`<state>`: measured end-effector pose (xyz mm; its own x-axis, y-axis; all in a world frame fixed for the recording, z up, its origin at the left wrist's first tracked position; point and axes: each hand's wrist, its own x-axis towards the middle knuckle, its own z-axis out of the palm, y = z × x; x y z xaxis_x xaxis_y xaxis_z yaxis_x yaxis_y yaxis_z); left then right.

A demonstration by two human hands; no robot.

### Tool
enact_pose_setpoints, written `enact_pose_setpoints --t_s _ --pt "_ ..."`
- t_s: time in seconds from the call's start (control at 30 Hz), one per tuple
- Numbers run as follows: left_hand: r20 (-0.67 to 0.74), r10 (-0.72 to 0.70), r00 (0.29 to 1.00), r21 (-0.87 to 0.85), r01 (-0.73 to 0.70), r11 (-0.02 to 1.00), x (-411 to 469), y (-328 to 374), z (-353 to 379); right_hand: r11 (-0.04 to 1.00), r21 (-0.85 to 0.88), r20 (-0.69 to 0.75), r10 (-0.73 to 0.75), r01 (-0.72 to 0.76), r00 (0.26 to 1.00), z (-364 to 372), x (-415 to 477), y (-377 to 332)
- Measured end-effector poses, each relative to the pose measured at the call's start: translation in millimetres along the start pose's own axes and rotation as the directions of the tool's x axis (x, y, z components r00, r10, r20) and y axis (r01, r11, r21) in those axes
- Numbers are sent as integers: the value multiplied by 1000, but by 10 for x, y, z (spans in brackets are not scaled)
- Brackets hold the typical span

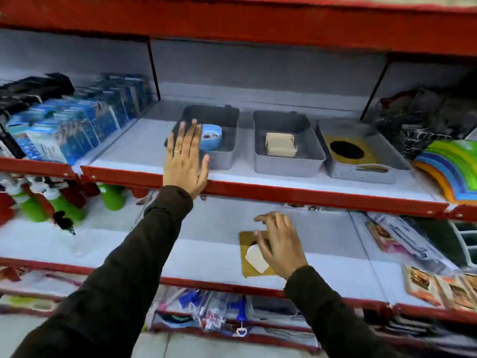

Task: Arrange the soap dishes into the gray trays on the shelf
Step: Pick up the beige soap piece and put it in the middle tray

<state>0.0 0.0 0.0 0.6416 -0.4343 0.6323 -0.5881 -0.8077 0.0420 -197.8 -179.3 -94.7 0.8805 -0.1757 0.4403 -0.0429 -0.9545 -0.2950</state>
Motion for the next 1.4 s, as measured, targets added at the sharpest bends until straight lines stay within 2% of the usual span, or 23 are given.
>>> enact_pose_setpoints --t_s 0.1,0.2,0.33,0.4,0.53,0.7,0.9,1.03,1.13,1.2,1.27,1.33,1.4 --pt "-4 -12 1000 -1 12 1000 90 -40 110 987 -89 188 149 -135 971 369 11 290" --pt "-36 12 999 -8 -12 1000 91 -58 213 925 -227 411 375 -305 831 734 -30 537" --pt "-122 17 992 24 -14 1000 99 -103 291 867 -278 556 496 -413 667 1095 -68 694" --pt "-163 15 987 27 -10 1000 101 -90 314 840 -282 564 536 -463 629 1224 -108 707" --pt "-210 14 978 17 -11 1000 112 -104 354 805 -294 536 585 -515 608 1375 -159 728" --pt "-189 1 982 28 4 1000 120 -88 336 769 -206 519 610 -605 599 1392 -181 746" --pt "-185 16 983 24 -11 1000 113 -90 318 733 -236 505 654 -638 564 1403 -187 764" --pt "-171 14 985 43 -7 999 115 -93 313 696 -43 456 652 -717 606 1430 -227 761" --pt "-153 11 988 52 -3 999 113 -93 300 570 150 399 713 -808 577 1359 -236 683" --pt "-143 7 990 54 1 999 116 -94 298 473 278 416 725 -836 548 1225 -240 597" --pt "-137 8 991 48 -2 999 98 -96 287 362 460 469 676 -811 568 995 -256 473" --pt "-134 9 991 34 -5 999 89 -87 264 234 629 505 601 -741 619 664 -226 313" --pt "-128 2 992 21 1 1000 87 -77 238 177 734 473 560 -656 680 292 -145 146"
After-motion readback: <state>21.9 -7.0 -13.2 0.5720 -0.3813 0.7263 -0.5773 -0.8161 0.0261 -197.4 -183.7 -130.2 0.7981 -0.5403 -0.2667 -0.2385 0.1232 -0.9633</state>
